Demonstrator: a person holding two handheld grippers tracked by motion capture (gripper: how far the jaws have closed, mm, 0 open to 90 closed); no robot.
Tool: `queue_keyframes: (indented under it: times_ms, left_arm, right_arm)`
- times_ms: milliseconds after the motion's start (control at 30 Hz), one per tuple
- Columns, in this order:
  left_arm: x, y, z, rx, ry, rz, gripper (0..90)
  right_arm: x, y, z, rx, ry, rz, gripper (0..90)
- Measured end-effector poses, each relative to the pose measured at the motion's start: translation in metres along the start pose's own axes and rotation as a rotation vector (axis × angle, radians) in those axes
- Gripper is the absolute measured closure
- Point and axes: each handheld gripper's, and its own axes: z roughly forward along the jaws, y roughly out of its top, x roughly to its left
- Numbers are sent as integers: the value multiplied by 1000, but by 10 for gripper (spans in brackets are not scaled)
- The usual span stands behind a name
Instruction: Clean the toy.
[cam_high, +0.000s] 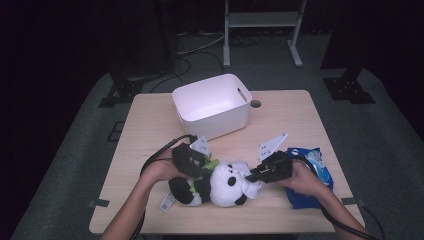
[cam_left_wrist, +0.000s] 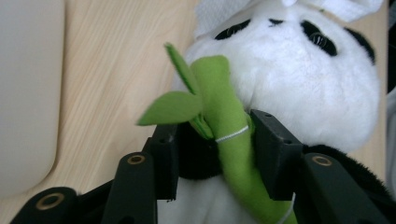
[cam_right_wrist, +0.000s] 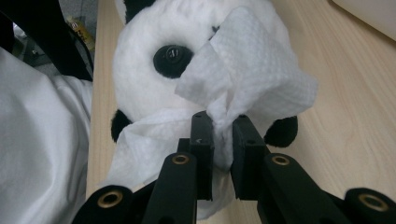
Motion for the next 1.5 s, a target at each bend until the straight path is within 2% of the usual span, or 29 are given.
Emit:
queue_keyframes:
  times_ms: [100,200,367,467,533,633,700,733,967,1067,1233,1300,1400,1500]
  left_arm:
    - [-1,5,-2,-20,-21,13,485]
    - [-4,12,-5,-68,-89,45,431]
    - [-11,27,4,-9,-104,107,357]
    - [-12,34,11,4,-113,117,287]
    - [-12,37,14,12,-116,126,286]
    - [-12,42,17,6,-152,144,281]
    - [-14,45,22,30,-173,177,277]
    - [-15,47,25,44,-169,184,270]
    - [-11,53,38,99,-190,185,254]
    - [-14,53,42,120,-208,177,283]
    - [-15,48,48,118,-222,173,363]
    - [-15,46,49,106,-219,179,400]
    - [-16,44,47,81,-204,178,501]
    - [-14,42,44,42,-197,150,575]
  right_arm:
    - [1,-1,7,16,2,7,798]
    - [1,-2,10,11,3,10,798]
    - [0,-2,9,16,3,11,799]
    - [1,-3,8,19,-2,10,798]
    - [1,-4,7,18,-1,10,798]
    - [0,-5,6,20,-1,10,798]
    - [0,-6,5,26,-4,8,798]
    - [1,-6,5,28,-4,10,798]
    - [1,-9,4,31,-8,12,798]
    - [1,-10,3,35,-12,5,798]
    - [3,-13,1,25,-15,8,798]
    - [3,-14,1,22,-17,15,797]
    - [2,-17,1,19,-17,22,793]
    - [2,-17,0,16,-21,24,791]
